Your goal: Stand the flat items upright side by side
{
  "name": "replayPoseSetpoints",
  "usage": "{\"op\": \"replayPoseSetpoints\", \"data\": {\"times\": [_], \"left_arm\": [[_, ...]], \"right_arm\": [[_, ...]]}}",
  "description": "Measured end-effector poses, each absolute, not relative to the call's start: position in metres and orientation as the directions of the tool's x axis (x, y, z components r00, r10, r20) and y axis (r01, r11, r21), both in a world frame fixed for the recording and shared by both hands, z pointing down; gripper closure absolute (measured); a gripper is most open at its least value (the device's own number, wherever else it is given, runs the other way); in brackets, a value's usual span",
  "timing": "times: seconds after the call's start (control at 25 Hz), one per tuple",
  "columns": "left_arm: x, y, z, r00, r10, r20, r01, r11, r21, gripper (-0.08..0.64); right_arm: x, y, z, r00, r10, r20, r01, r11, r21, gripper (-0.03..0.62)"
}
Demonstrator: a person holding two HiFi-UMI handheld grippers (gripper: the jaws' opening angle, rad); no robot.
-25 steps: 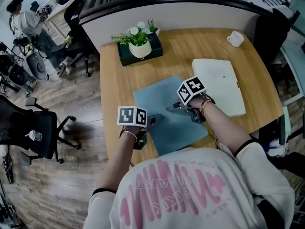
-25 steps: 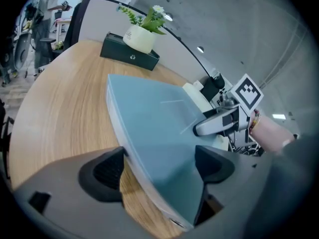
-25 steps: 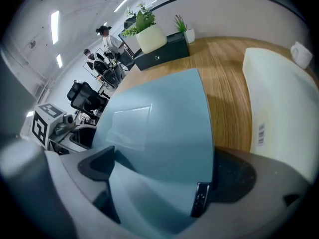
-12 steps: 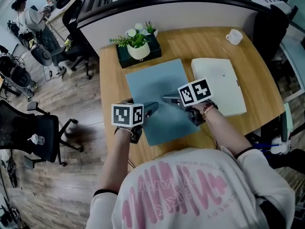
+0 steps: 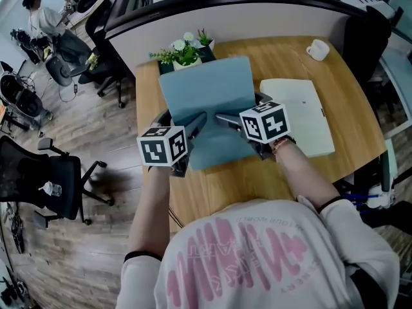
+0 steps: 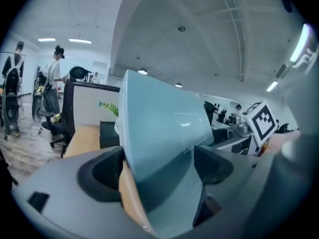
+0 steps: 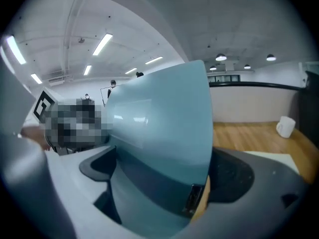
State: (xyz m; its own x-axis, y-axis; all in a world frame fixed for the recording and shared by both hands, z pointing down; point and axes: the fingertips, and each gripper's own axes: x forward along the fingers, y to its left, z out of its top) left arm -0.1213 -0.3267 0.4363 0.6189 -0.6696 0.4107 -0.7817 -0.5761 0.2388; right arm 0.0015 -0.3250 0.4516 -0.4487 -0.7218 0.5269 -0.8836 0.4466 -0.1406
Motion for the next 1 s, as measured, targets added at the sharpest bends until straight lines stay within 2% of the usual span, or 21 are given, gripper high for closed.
{"op": "replayPoseSetpoints", "data": {"times": [0.16, 0.4, 0.68, 0.84, 1.0], "left_arm": [[-0.118, -0.335, 0.419, 0.608, -0.697, 0.380, -0.787, -0.593, 0.172, 0.132], [-0.115, -0.341, 0.406, 0.600, -0.731, 0.325, -0.795, -0.591, 0.138, 0.120], [-0.114, -0.343, 0.388, 0.611, -0.755, 0.239, -0.785, -0.617, 0.057, 0.138], [-0.115, -0.347, 0.389, 0.603, -0.753, 0.263, -0.785, -0.619, 0.026, 0.141], [-0.116, -0.347, 0.391, 0.608, -0.739, 0.290, -0.783, -0.618, 0.068, 0.140]], "right_arm": [[0.006, -0.333, 0.438, -0.420, -0.771, 0.479, -0.894, 0.443, -0.070, 0.028], [0.008, -0.335, 0.429, -0.401, -0.808, 0.432, -0.903, 0.428, -0.038, 0.062], [0.013, -0.338, 0.422, -0.368, -0.850, 0.376, -0.916, 0.401, 0.009, 0.064], [0.011, -0.341, 0.424, -0.367, -0.846, 0.386, -0.918, 0.397, -0.002, 0.064], [0.013, -0.340, 0.418, -0.363, -0.849, 0.383, -0.923, 0.385, -0.022, 0.081]]}}
